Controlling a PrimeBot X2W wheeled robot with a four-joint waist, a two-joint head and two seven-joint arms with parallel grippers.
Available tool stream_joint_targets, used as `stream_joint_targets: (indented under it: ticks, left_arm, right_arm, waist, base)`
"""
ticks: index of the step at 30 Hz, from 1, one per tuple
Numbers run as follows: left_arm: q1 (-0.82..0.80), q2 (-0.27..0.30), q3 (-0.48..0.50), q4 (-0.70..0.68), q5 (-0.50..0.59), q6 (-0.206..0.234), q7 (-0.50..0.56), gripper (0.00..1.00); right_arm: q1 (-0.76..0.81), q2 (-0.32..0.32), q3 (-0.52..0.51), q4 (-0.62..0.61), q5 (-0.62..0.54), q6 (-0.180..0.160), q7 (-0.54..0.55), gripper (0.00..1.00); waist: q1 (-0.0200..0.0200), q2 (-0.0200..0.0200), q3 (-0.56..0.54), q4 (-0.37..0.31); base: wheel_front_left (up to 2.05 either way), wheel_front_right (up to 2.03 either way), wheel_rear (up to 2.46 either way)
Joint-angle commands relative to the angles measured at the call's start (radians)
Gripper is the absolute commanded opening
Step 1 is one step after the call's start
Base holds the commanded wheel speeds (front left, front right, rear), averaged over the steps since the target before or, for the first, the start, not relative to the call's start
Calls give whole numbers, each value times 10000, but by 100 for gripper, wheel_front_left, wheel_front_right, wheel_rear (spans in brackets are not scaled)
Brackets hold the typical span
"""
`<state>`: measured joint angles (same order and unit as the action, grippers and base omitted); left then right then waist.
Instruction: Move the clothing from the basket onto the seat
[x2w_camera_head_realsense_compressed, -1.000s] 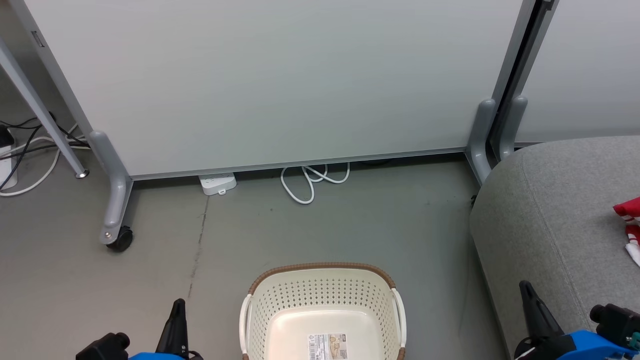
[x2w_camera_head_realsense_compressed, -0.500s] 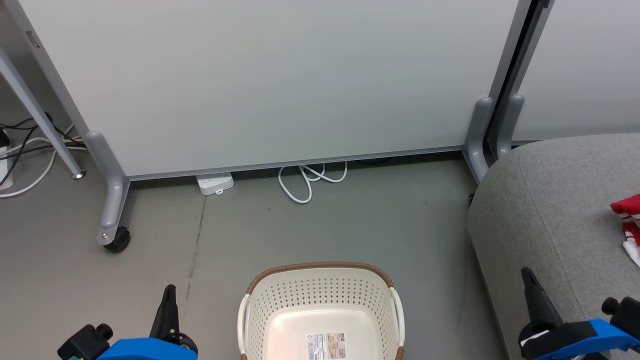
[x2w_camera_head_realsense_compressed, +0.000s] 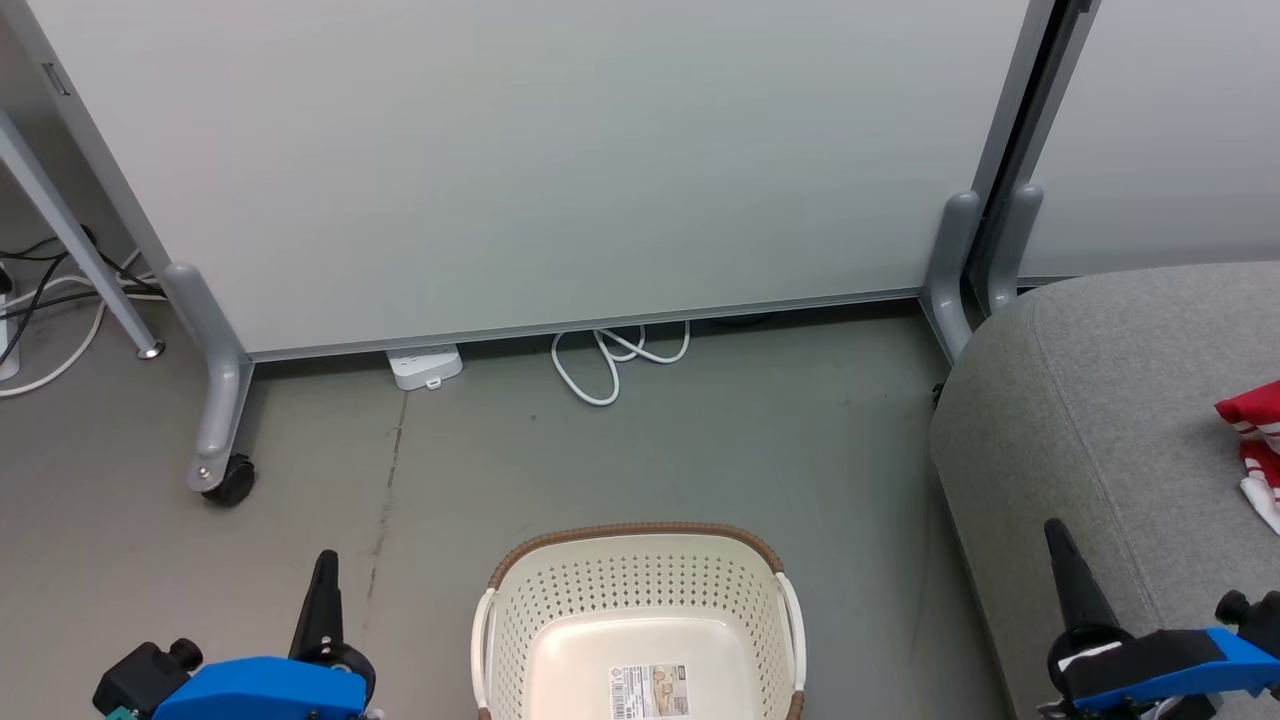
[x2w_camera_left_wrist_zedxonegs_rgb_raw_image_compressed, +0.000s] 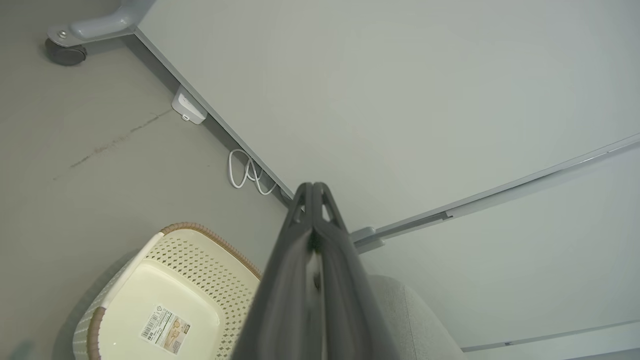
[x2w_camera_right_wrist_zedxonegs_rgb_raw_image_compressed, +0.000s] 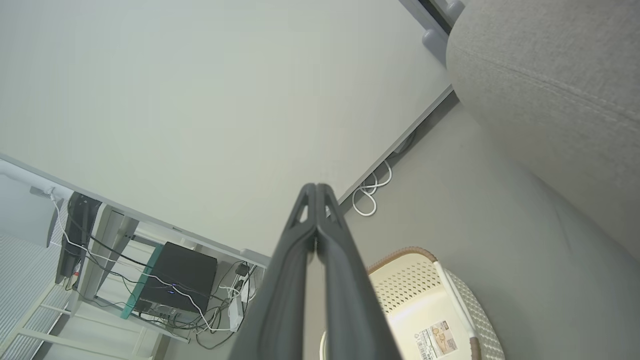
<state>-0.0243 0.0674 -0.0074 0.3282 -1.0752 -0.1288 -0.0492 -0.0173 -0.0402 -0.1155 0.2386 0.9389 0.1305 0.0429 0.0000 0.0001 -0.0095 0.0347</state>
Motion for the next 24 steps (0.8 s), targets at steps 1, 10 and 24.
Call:
stream_joint_targets:
  ticks: [1, 10, 24]
  left_arm:
    - [-281, 27, 114, -138, -208, -15, 65, 0]
    - [-381, -1, 280, -262, -1068, -18, 322, 0]
    - [-552, -36, 543, -427, -2269, -22, 681, 0]
  right_arm:
    - [-250, -79, -1, -86, 307, 3, 24, 0]
    - [-370, -89, 0, -62, 1366, 3, 145, 0]
    - [-561, -104, 5, -28, 2851, 3, 306, 0]
  waist:
    - [0, -1, 2, -5]
    - [0, -1, 17, -48]
    - [0, -1, 41, -116]
  base:
    - [0, 0, 0]
    - [0, 0, 0]
    - [0, 0, 0]
